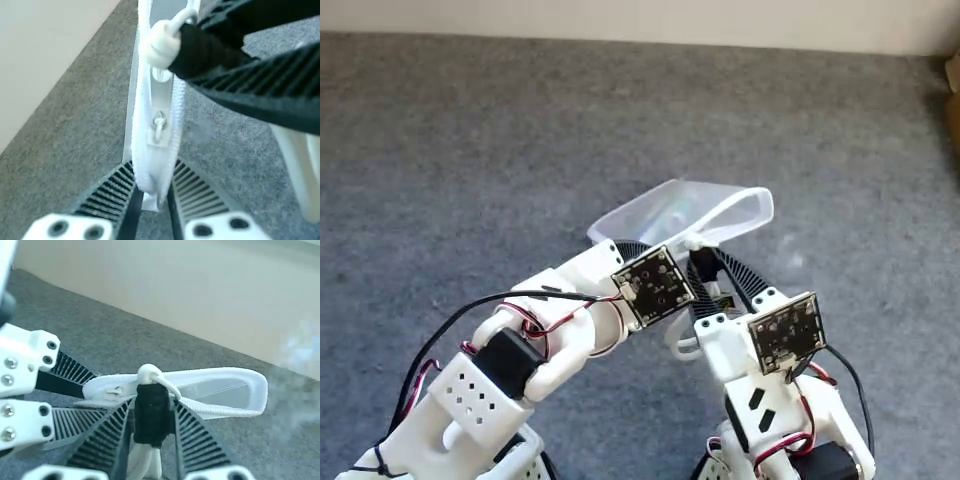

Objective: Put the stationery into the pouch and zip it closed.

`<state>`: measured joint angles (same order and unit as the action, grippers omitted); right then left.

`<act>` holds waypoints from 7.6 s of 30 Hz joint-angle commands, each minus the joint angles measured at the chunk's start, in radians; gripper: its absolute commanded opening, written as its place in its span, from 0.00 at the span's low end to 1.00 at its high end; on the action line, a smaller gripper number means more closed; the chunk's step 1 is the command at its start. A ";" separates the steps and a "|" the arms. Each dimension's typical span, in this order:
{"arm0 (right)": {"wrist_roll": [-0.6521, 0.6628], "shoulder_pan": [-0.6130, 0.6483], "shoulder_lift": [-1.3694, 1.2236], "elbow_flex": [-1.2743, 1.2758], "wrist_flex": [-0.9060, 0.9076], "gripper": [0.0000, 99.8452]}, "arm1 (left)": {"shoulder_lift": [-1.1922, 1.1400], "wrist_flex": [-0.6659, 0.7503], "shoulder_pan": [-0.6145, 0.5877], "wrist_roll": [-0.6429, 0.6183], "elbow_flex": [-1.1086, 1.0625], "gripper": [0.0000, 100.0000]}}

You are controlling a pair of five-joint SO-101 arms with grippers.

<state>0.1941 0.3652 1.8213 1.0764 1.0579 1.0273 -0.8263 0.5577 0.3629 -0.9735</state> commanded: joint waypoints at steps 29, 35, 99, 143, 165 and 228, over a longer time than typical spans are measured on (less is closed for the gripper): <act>-0.002 -0.254 0.013 0.073 -0.214 0.00 | 0.001 0.002 -0.033 -0.014 0.005 0.00; -0.002 -0.337 0.007 0.094 -0.289 0.00 | 0.001 0.000 -0.033 -0.014 0.012 0.00; -0.011 -0.449 -0.154 0.007 -0.147 0.19 | 0.265 -0.028 -0.489 0.138 0.067 0.00; -0.006 -0.447 -0.154 0.008 -0.147 0.19 | 0.621 -0.496 -0.188 -0.078 0.125 0.24; 0.109 -0.449 -0.153 0.002 -0.143 0.03 | 0.803 -0.491 -0.475 -0.104 -0.133 0.01; 0.002 -0.329 0.015 0.717 0.194 0.03 | 0.797 -0.448 -0.737 -0.101 -0.723 0.01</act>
<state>0.2002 0.0368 1.8259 1.6686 1.2497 1.8159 -1.1792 -0.1665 0.2677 -1.6732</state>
